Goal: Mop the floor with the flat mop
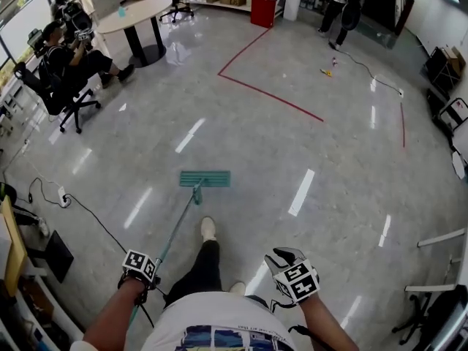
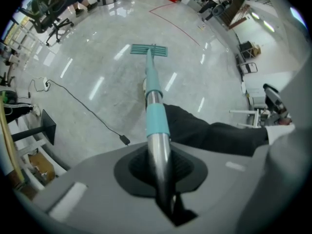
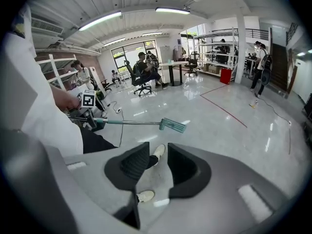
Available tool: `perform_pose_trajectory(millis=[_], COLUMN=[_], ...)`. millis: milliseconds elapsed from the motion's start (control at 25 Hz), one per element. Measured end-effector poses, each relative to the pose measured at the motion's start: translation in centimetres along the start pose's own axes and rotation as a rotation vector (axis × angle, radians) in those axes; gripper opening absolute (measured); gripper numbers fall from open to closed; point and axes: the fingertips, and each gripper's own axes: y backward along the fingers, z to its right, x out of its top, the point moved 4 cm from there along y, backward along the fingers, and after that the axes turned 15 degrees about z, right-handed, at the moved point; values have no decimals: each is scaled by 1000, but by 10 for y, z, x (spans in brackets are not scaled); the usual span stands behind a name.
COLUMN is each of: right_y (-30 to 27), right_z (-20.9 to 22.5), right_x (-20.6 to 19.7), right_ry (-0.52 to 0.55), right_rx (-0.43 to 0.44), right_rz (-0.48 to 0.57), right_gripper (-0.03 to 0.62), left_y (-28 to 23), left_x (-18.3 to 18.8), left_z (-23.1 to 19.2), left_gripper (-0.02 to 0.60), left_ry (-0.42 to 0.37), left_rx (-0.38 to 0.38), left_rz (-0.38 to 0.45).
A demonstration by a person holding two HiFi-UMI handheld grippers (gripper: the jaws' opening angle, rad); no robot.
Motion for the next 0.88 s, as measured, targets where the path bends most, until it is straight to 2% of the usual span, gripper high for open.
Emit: perform_pose_trajectory(millis=[240,480,680,880], right_y=[-52,-106,-170,-209], right_z=[43,84,100,110], right_x=[39,128,186,216], right_ry=[-5,28,68,95], right_rx=[-17,-54,-26,25], right_rz=[-18,-15,-15,-22], right_gripper=[121,121,121,121], left_y=[-21,-13,-8,-12], left_x=[84,177,233,260], left_z=[-13,-25,-37,-37], left_gripper=[48,48,48,48], left_ry=[3,-48,-86,-89], left_rx=[-20,-31,-40,-47], left_rz=[2,-21,-26,-31])
